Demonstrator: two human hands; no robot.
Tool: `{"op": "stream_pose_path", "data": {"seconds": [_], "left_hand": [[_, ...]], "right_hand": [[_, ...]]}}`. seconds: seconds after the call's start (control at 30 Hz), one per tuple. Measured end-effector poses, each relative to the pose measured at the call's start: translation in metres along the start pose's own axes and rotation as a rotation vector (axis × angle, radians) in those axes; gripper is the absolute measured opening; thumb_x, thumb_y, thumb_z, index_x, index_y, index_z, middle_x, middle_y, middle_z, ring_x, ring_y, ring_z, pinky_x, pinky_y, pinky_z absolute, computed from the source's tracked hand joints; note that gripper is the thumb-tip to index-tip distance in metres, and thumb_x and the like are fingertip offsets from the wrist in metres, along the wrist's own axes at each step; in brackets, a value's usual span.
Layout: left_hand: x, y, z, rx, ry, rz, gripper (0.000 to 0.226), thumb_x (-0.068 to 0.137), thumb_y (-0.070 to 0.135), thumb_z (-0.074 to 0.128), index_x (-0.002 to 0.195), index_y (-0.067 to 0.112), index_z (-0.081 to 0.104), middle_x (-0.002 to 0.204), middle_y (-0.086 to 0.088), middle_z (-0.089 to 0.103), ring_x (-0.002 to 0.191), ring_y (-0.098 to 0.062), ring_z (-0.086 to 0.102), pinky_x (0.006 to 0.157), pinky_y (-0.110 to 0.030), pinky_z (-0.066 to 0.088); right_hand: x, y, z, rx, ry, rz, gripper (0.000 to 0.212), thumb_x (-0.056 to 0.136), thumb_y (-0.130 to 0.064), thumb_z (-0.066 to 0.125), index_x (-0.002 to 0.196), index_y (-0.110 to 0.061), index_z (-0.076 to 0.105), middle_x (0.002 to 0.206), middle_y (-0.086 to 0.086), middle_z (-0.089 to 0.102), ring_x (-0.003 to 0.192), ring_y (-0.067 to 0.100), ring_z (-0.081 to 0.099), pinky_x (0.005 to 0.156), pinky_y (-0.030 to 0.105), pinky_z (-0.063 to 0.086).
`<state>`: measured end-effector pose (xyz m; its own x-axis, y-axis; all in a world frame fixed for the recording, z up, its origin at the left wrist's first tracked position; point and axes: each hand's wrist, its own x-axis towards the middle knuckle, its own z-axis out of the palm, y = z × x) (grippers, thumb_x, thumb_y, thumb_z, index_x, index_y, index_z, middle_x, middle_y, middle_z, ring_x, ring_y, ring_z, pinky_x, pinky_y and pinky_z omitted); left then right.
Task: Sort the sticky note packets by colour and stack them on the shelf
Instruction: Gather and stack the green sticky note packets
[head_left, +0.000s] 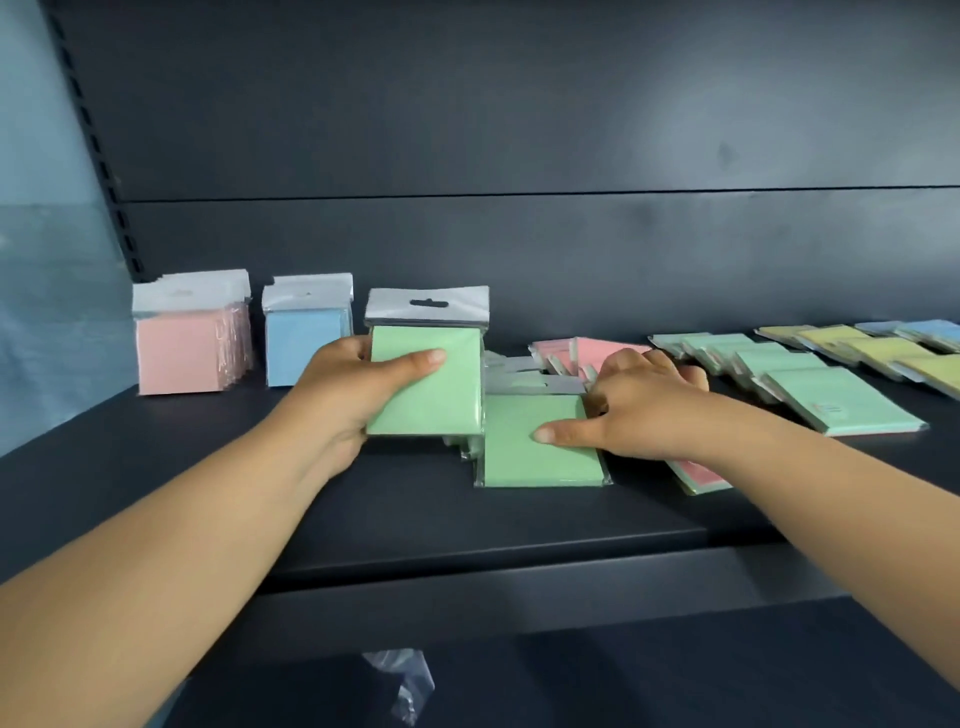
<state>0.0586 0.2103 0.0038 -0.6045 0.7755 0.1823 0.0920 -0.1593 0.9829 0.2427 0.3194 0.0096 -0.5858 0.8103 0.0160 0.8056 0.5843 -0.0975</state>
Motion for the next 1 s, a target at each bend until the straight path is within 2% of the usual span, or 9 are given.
{"op": "stream_pose_path", "data": {"seconds": [0.13,0.2,0.3,0.43,0.5,0.6,0.73,0.83,1.0], "left_hand": [[0.000,-0.003,-0.001,-0.127,0.011,-0.067,0.007,0.083,0.013,0.066,0.080,0.020,0.064,0.060,0.011,0.070,0.053,-0.003,0.067,0.047,-0.016,0.053],[0.002,-0.003,-0.002,-0.167,0.041,-0.068,0.007,0.085,0.014,0.064,0.082,0.021,0.063,0.065,0.011,0.071,0.056,-0.003,0.067,0.048,-0.017,0.053],[0.002,-0.002,0.001,-0.230,0.067,-0.080,0.004,0.088,0.020,0.061,0.084,0.022,0.061,0.081,0.006,0.069,0.070,-0.008,0.066,0.055,-0.020,0.053],[-0.003,0.003,0.007,-0.264,-0.009,-0.122,0.021,0.084,0.038,0.061,0.090,0.018,0.060,0.078,0.003,0.071,0.071,-0.012,0.068,0.055,-0.021,0.053],[-0.004,0.004,0.009,-0.299,-0.092,-0.101,0.027,0.085,0.040,0.058,0.097,0.016,0.063,0.081,0.001,0.074,0.071,-0.013,0.071,0.054,-0.022,0.055],[-0.004,0.004,0.008,-0.356,-0.111,-0.075,0.021,0.088,0.029,0.057,0.101,0.015,0.064,0.085,0.000,0.074,0.071,-0.013,0.072,0.055,-0.024,0.056],[-0.001,0.003,0.005,-0.389,-0.063,-0.081,0.012,0.090,0.013,0.055,0.098,0.014,0.064,0.085,-0.001,0.073,0.071,-0.013,0.071,0.058,-0.026,0.058],[0.004,0.001,0.001,-0.337,0.030,-0.067,0.025,0.090,0.012,0.057,0.115,0.012,0.059,0.109,-0.004,0.069,0.094,-0.019,0.068,0.078,-0.035,0.057],[0.014,-0.004,-0.010,-0.316,0.120,-0.049,0.036,0.087,0.016,0.062,0.123,0.015,0.053,0.116,0.000,0.066,0.104,-0.021,0.064,0.097,-0.047,0.047]], "right_hand": [[-0.004,-0.003,0.001,0.236,0.095,-0.027,0.046,0.072,-0.066,0.058,0.067,-0.022,0.046,0.095,-0.002,0.048,0.103,0.022,0.045,0.087,0.035,0.037],[-0.003,0.001,-0.001,0.640,0.179,-0.051,0.032,0.075,-0.047,0.069,0.076,-0.019,0.053,0.083,-0.002,0.057,0.083,0.018,0.054,0.074,0.031,0.042],[-0.001,0.005,-0.009,1.163,0.257,-0.099,0.013,0.083,-0.024,0.067,0.083,-0.016,0.058,0.089,0.001,0.066,0.076,0.014,0.062,0.073,0.029,0.050],[0.007,-0.022,-0.016,1.458,0.260,-0.138,0.011,0.087,-0.021,0.062,0.081,-0.016,0.055,0.086,0.001,0.065,0.072,0.013,0.062,0.062,0.027,0.055],[0.013,-0.043,-0.016,1.460,0.243,-0.147,0.014,0.087,-0.019,0.063,0.079,-0.016,0.051,0.083,0.002,0.063,0.071,0.015,0.061,0.058,0.025,0.053],[0.024,-0.067,-0.010,1.348,0.224,-0.152,0.017,0.086,-0.023,0.063,0.080,-0.016,0.049,0.089,0.005,0.062,0.080,0.020,0.060,0.079,0.037,0.051],[0.040,-0.082,-0.005,1.268,0.184,-0.082,0.035,0.084,-0.042,0.061,0.102,-0.014,0.050,0.110,0.003,0.059,0.092,0.018,0.058,0.078,0.030,0.046],[0.043,-0.071,-0.011,1.121,0.215,0.004,0.056,0.084,-0.055,0.052,0.124,-0.016,0.048,0.130,0.003,0.050,0.115,0.023,0.052,0.099,0.037,0.041],[0.031,-0.037,0.000,0.700,0.050,0.017,0.084,0.084,-0.045,0.060,0.148,-0.015,0.013,0.148,0.007,0.032,0.130,0.026,0.038,0.103,0.034,0.033]]}}
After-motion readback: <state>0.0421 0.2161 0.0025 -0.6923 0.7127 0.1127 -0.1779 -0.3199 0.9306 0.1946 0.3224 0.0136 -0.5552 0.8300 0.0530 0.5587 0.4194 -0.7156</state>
